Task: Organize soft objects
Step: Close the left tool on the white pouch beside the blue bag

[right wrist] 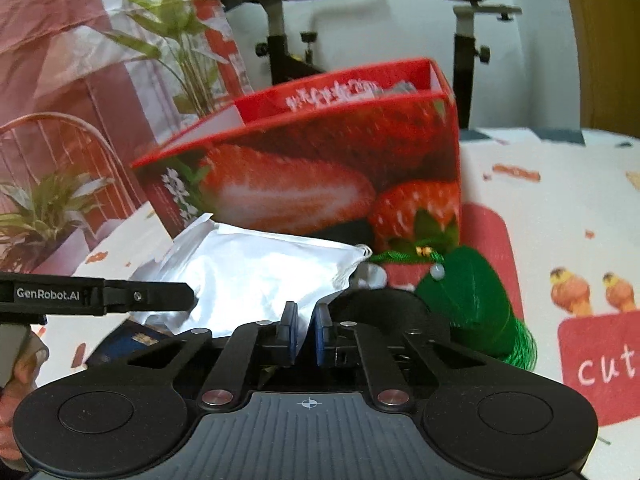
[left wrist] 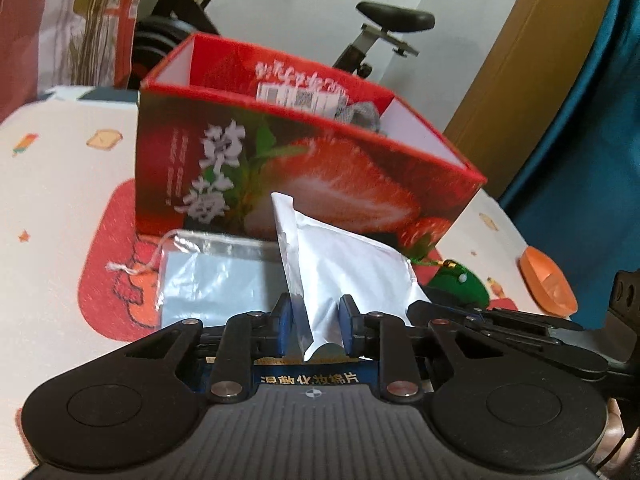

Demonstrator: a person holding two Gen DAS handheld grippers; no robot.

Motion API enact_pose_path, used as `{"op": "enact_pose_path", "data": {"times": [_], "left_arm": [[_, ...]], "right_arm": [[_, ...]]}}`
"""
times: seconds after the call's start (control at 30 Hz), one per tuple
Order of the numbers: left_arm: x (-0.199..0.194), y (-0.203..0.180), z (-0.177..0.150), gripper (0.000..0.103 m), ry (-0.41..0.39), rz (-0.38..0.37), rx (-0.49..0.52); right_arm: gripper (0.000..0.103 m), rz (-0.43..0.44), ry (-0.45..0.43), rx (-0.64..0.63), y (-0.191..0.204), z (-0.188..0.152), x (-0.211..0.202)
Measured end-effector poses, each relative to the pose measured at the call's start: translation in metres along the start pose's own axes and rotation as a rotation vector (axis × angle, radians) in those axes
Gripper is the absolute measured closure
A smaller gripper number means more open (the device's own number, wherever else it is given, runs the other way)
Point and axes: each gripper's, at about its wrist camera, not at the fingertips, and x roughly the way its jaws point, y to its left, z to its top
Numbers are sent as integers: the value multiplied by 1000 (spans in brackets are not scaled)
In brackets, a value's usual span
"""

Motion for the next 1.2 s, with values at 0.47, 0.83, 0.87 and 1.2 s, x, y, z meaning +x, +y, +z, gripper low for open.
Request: {"op": "enact_pose_path", "data": {"times": [0.47, 0.83, 0.87, 1.2], "left_arm": [[-25, 4, -4, 72, -54, -12, -28], [-23, 25, -13, 69, 2, -34, -123], [-24, 27, -13, 69, -2, -27, -127], [-14, 44, -12, 68, 30, -18, -181]], "right_arm": [[97, -17, -69, -134, 29, 9, -22], [99, -29, -51, -196, 39, 5, -27], [99, -27, -47, -199, 39, 4, -26], [100, -33, -1, -174, 35, -9, -21]]}}
